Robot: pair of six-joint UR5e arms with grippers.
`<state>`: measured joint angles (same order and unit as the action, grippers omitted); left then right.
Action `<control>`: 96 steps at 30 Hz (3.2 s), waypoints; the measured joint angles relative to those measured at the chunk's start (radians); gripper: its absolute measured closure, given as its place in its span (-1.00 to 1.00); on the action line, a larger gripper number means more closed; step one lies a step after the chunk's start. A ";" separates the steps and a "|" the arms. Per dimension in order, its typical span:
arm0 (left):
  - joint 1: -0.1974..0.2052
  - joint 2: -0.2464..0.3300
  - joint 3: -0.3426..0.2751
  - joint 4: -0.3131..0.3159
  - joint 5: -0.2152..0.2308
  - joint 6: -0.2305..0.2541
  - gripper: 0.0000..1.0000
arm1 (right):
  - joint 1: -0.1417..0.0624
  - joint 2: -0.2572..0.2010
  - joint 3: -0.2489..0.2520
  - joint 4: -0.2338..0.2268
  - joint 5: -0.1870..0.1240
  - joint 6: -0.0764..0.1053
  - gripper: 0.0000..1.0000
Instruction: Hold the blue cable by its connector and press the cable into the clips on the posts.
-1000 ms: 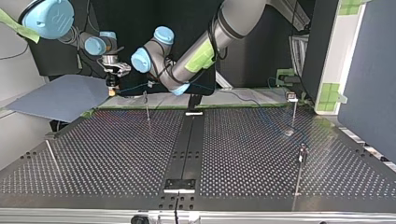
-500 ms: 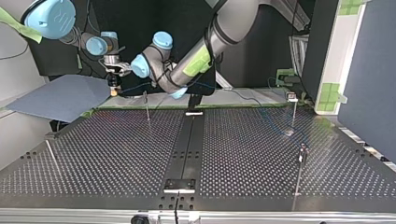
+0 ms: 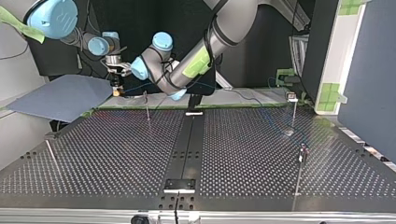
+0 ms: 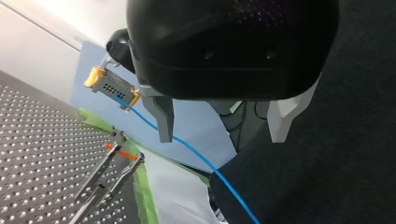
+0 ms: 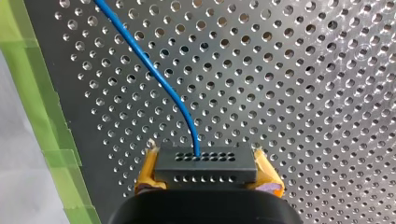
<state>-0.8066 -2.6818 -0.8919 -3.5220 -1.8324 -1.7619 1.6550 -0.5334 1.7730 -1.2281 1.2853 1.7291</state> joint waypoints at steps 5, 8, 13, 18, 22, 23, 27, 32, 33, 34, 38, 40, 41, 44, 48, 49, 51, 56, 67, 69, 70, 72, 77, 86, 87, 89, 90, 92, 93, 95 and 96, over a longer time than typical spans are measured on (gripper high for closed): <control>0.004 -0.001 0.040 -0.045 0.006 -0.045 -1.00 | 0.002 0.000 0.000 0.002 0.000 0.000 1.00; 0.005 -0.001 0.059 -0.073 0.009 -0.073 -1.00 | 0.004 0.000 0.000 0.002 0.000 0.000 1.00; 0.014 -0.002 0.089 -0.118 0.014 -0.118 -1.00 | 0.007 0.000 0.000 0.002 0.000 0.000 1.00; 0.024 -0.022 0.123 -0.158 0.030 -0.158 -1.00 | 0.007 0.000 -0.002 0.003 0.002 0.000 1.00; 0.034 -0.046 0.138 -0.195 0.063 -0.195 -1.00 | 0.007 0.000 -0.001 0.004 0.003 0.000 1.00; 0.037 -0.049 0.136 -0.203 0.071 -0.204 -1.00 | 0.008 0.000 -0.001 0.005 0.003 0.000 1.00; 0.046 -0.057 0.111 -0.241 0.108 -0.241 -1.00 | 0.008 0.000 -0.002 0.005 0.005 -0.001 1.00; 0.057 -0.058 0.097 -0.288 0.151 -0.288 -1.00 | 0.009 0.000 -0.002 0.005 0.005 -0.002 1.00; 0.058 -0.058 0.100 -0.295 0.155 -0.296 -1.00 | 0.009 0.000 -0.002 0.006 0.005 -0.003 1.00; 0.059 -0.058 0.103 -0.304 0.160 -0.306 -1.00 | 0.009 0.000 -0.002 0.006 0.005 -0.003 1.00; 0.062 -0.058 0.114 -0.309 0.171 -0.334 -1.00 | 0.009 0.000 -0.001 0.007 0.005 -0.003 1.00; 0.062 -0.058 0.117 -0.300 0.175 -0.352 -1.00 | 0.009 0.000 -0.001 0.007 0.005 -0.003 1.00; 0.062 -0.058 0.119 -0.296 0.176 -0.360 -1.00 | 0.009 0.000 -0.001 0.007 0.005 -0.003 1.00; 0.065 -0.059 0.128 -0.275 0.188 -0.385 -1.00 | 0.009 0.000 -0.002 0.007 0.005 -0.003 1.00; 0.073 -0.061 0.144 -0.250 0.204 -0.414 -1.00 | 0.010 0.000 -0.002 0.007 0.005 -0.004 1.00; 0.076 -0.062 0.149 -0.245 0.203 -0.424 -1.00 | 0.009 0.000 -0.002 0.007 0.005 -0.004 1.00; 0.080 -0.065 0.157 -0.242 0.201 -0.439 -1.00 | 0.010 0.000 -0.002 0.007 0.005 -0.004 1.00; 0.077 -0.097 0.191 -0.266 0.199 -0.456 -1.00 | 0.010 0.000 -0.002 0.007 0.005 -0.005 1.00; 0.078 -0.186 0.289 -0.348 0.205 -0.451 -1.00 | 0.010 0.000 -0.003 0.008 0.005 -0.005 1.00; 0.084 -0.191 0.303 -0.345 0.206 -0.456 -1.00 | 0.011 0.000 -0.003 0.009 0.005 -0.005 1.00; 0.088 -0.192 0.309 -0.339 0.208 -0.462 -1.00 | 0.011 0.000 -0.003 0.009 0.005 -0.005 1.00; 0.092 -0.194 0.313 -0.327 0.211 -0.469 -1.00 | 0.012 0.000 -0.003 0.011 0.005 -0.006 1.00; 0.100 -0.206 0.317 -0.287 0.216 -0.474 -1.00 | 0.014 0.000 -0.003 0.013 0.005 -0.007 1.00; 0.100 -0.244 0.316 -0.247 0.225 -0.470 -1.00 | 0.017 0.000 -0.004 0.013 0.005 -0.009 1.00; 0.101 -0.244 0.316 -0.240 0.225 -0.472 -1.00 | 0.018 0.000 -0.004 0.013 0.005 -0.009 1.00; 0.103 -0.245 0.316 -0.223 0.225 -0.481 -1.00 | 0.018 0.000 -0.004 0.013 0.005 -0.009 1.00; 0.104 -0.245 0.316 -0.216 0.226 -0.486 -1.00 | 0.018 0.000 -0.004 0.013 0.005 -0.009 1.00; 0.105 -0.246 0.316 -0.200 0.228 -0.500 -1.00 | 0.018 -0.001 -0.004 0.013 0.005 -0.009 1.00; 0.105 -0.247 0.316 -0.193 0.229 -0.506 -1.00 | 0.018 -0.001 -0.004 0.013 0.005 -0.009 1.00; 0.106 -0.255 0.317 -0.174 0.234 -0.516 -1.00 | 0.018 -0.001 -0.004 0.013 0.005 -0.009 1.00; 0.106 -0.260 0.317 -0.167 0.236 -0.519 -1.00 | 0.018 -0.001 -0.004 0.013 0.005 -0.009 1.00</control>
<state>-0.7004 -2.9422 -0.5746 -3.6887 -1.5968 -2.2808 1.6732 -0.5340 1.7695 -1.2148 1.2902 1.7199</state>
